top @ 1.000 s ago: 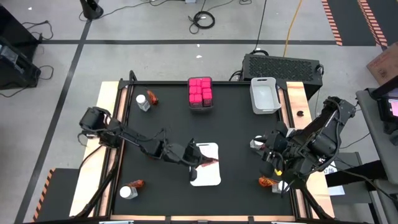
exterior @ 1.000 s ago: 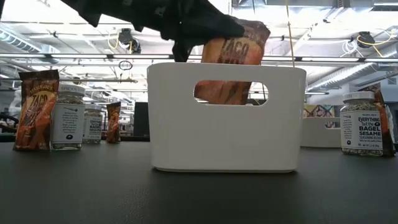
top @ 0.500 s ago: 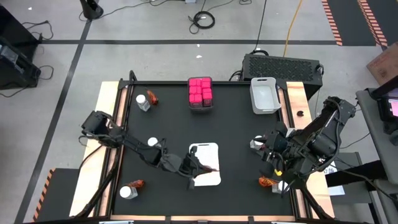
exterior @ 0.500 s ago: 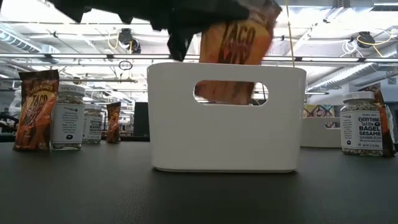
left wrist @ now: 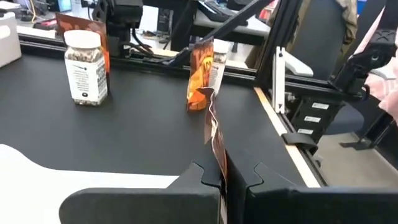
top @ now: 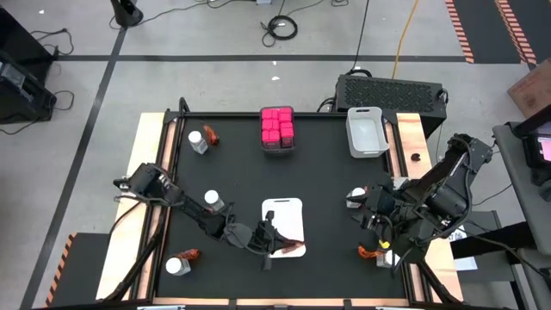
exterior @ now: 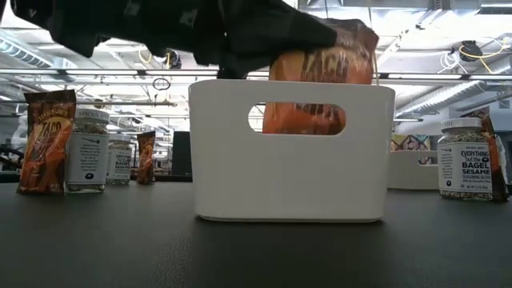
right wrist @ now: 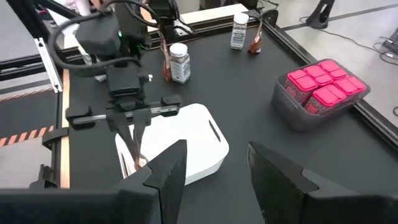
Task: Sort spices by type
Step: Put the orange seasoning pack into the white bin
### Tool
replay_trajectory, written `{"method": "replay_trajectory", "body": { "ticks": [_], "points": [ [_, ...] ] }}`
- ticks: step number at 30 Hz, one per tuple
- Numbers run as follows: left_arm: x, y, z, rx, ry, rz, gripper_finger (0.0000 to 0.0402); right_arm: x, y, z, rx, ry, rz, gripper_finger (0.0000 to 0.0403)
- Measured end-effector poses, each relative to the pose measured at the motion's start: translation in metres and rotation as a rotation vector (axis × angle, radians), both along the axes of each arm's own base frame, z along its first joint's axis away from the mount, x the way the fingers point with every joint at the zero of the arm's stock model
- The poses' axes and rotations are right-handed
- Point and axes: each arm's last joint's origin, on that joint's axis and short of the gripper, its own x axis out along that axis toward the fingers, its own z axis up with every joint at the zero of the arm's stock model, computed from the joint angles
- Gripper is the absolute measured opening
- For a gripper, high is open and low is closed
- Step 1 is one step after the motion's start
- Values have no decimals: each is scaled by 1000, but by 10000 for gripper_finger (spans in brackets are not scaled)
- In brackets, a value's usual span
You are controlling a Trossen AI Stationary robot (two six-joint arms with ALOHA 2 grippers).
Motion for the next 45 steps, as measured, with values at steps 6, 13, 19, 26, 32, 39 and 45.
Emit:
{"method": "replay_trajectory", "body": {
  "ticks": [6,13,19,26,32,39,45],
  "points": [
    [1,-1,-12,2,26,-9,0,0,1,0,7,10,18,164],
    [1,-1,-12,1,26,-12,19,0,1,0,0,12,22,164],
    [1,-3,-12,-1,35,-83,55,0,1,0,0,13,22,164],
    [1,-4,-12,-7,36,-118,107,0,1,0,-10,17,29,164],
    [-1,-3,-2,-15,14,-119,169,0,1,0,-27,23,40,164],
    [-9,2,35,1,-10,-121,235,0,1,0,-48,24,47,164],
    [-33,15,81,20,49,-115,257,0,1,0,-58,27,55,164]
  ]
}}
